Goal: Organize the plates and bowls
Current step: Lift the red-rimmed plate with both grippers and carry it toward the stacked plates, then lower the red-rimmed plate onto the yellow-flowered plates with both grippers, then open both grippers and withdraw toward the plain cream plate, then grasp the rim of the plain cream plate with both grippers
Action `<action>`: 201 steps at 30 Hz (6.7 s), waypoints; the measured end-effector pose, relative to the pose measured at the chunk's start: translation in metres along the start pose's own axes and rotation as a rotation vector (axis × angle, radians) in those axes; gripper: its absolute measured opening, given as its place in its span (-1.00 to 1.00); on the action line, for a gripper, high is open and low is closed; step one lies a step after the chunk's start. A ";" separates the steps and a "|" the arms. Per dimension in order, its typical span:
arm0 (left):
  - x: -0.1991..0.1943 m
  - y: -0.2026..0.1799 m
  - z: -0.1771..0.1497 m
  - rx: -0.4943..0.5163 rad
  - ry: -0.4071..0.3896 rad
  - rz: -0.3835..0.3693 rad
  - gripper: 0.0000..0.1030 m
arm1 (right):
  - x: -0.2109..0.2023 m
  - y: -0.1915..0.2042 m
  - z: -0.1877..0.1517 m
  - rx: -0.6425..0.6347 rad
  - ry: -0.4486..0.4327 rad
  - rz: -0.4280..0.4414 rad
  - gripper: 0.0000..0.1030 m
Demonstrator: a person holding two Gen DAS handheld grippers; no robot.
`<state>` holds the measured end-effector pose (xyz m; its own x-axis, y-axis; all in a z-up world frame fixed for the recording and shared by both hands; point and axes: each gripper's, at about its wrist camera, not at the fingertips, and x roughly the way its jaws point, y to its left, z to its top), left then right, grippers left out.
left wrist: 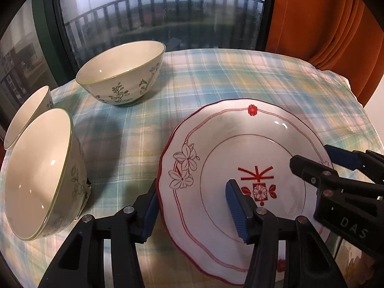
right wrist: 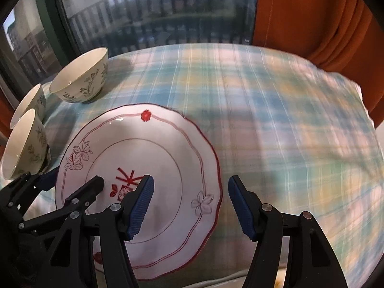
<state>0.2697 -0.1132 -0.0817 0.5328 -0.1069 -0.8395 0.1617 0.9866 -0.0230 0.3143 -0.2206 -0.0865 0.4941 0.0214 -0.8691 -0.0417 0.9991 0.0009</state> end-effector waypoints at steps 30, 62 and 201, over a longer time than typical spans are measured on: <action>-0.076 0.000 -0.009 0.018 -0.171 0.039 0.09 | -0.062 0.018 -0.014 -0.028 -0.124 -0.077 -0.11; -0.134 -0.093 -0.071 0.146 -0.245 -0.088 0.09 | -0.168 -0.048 -0.125 0.102 -0.222 -0.172 -0.11; -0.078 0.178 -0.009 -0.177 -0.271 0.228 0.33 | -0.064 0.188 0.017 0.053 -0.322 0.053 0.46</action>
<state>0.2490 0.0720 -0.0252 0.7424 0.1123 -0.6605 -0.1191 0.9923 0.0348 0.2896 -0.0340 -0.0228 0.7420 0.0749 -0.6662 -0.0333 0.9966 0.0749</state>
